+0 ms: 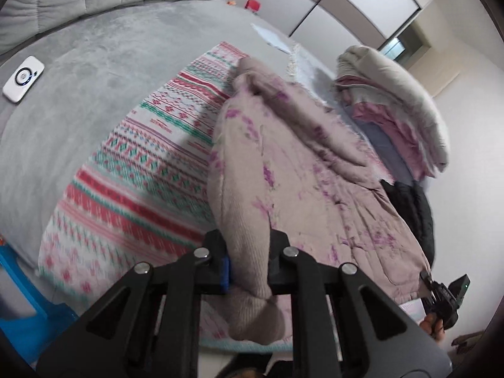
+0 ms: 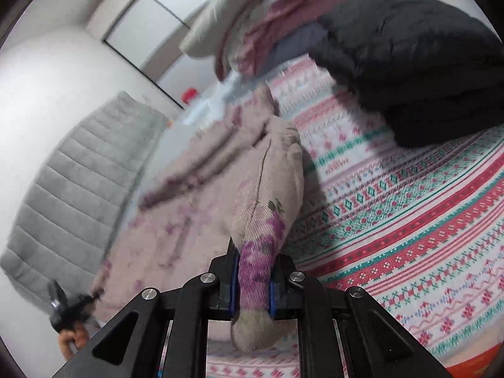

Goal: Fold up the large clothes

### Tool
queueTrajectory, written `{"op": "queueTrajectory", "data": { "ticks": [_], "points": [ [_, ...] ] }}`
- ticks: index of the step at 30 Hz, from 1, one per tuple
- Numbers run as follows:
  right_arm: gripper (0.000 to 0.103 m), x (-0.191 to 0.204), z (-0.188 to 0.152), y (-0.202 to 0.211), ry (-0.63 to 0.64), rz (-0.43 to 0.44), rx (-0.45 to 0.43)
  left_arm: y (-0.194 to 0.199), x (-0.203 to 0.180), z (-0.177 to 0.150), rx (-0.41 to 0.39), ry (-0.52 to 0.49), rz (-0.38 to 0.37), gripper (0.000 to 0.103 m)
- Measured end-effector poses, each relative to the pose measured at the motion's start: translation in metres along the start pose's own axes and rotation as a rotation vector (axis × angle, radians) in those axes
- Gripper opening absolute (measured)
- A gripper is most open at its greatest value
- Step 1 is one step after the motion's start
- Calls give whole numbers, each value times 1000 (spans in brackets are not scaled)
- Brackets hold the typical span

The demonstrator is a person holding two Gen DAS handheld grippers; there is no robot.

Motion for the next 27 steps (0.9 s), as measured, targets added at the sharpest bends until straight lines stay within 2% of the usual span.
{"op": "queueTrajectory", "data": {
  "ticks": [3, 6, 7, 9, 11, 12, 13, 14, 16, 19, 22, 23, 24, 25, 26, 27],
  "points": [
    [14, 3, -11, 11, -5, 29, -13, 6, 3, -19, 6, 11, 1, 17],
    [16, -1, -38, -15, 61, -21, 59, -16, 22, -36, 57, 20, 48, 24],
    [21, -7, -51, -35, 66, -53, 124, -25, 31, -42, 85, 50, 61, 25],
    [23, -22, -63, -60, 57, -123, 208, -43, 49, -52, 137, 78, 99, 27],
    [30, -41, -62, -68, 33, -200, 225, -49, 61, -55, 137, 102, 116, 29],
    [33, -47, -61, -69, 14, -190, 226, -49, 65, -55, 134, 105, 110, 32],
    [42, -56, -61, -71, -14, -180, 241, -49, 67, -54, 131, 100, 104, 35],
    [45, -61, -62, -72, -34, -184, 254, -49, 70, -53, 123, 99, 102, 36],
    [45, -74, -68, -77, -69, -188, 290, -47, 75, -54, 117, 105, 100, 37],
    [46, -76, -72, -77, -76, -170, 301, -48, 81, -60, 112, 112, 89, 37],
    [46, -72, -77, -77, -32, -196, 302, -55, 85, -71, 127, 122, 104, 37],
    [46, -70, -78, -78, -16, -209, 301, -55, 85, -72, 126, 114, 107, 35],
    [44, -69, -77, -80, -10, -215, 295, -55, 82, -72, 122, 88, 111, 25],
    [26, -67, -77, -79, -5, -202, 284, -55, 78, -72, 120, 61, 115, 22],
    [19, -64, -78, -77, -4, -188, 281, -54, 74, -71, 112, 35, 127, 21],
    [18, -62, -77, -75, 4, -192, 269, -52, 71, -70, 99, 22, 132, 20]
  ]
}}
Point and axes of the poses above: each gripper's, at about its wrist camera, not at the fingertips, and y roughly against the way its jaws point, x to its left, z to its top, the point moved 7 cm from there along -y, roughly the way its jaws point, and after that the axes turned 15 degrees about -z, right-handed, at the moved point
